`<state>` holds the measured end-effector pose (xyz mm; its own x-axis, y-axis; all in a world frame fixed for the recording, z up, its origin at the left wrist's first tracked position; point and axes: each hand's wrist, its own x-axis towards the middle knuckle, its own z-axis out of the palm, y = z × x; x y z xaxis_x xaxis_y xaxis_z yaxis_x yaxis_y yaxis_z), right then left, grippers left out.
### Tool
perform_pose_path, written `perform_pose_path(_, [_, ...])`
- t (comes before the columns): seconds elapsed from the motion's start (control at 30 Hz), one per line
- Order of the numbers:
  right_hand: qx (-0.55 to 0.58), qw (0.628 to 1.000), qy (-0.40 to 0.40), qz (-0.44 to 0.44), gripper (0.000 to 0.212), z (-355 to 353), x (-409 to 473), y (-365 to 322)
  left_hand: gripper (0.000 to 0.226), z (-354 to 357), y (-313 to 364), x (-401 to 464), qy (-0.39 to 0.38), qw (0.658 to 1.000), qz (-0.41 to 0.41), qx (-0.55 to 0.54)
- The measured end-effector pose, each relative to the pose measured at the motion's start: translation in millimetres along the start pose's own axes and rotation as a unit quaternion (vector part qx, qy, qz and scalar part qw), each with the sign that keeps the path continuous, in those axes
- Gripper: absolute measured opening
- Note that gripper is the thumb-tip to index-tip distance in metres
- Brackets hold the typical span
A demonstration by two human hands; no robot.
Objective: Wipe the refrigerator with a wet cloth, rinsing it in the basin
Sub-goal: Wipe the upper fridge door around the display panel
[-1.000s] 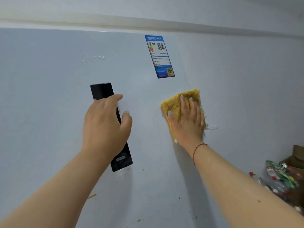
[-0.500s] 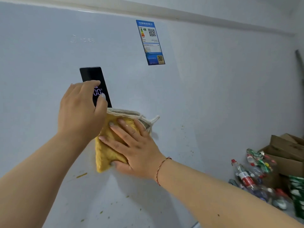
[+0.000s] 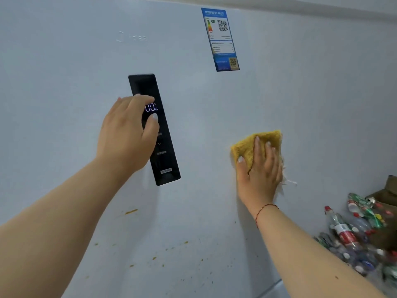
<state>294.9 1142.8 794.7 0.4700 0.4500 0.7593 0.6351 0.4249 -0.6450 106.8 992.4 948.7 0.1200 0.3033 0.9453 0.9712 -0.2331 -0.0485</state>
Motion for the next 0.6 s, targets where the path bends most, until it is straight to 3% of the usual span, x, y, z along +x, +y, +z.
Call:
perform_pose_path(0.1, [0.014,0.995,0.004,0.098,0.077,6,-21,-24,0.042,-3,-1,0,-0.008,1.000,-0.006,-0.002])
perform_pose_path(0.2, [0.013,0.994,-0.015,0.106,0.078,9,-48,-50,0.035,-9,-1,-4,0.002,1.000,-0.013,-0.013])
perform_pose_path(0.37, [0.006,1.000,-0.009,0.029,0.071,13,-87,-98,0.035,-36,-11,-14,0.013,0.999,-0.042,-0.011])
perform_pose_path(0.6, [0.018,0.983,-0.041,-0.177,0.068,17,-150,-185,0.035,-77,-49,-36,0.053,0.996,-0.074,-0.006])
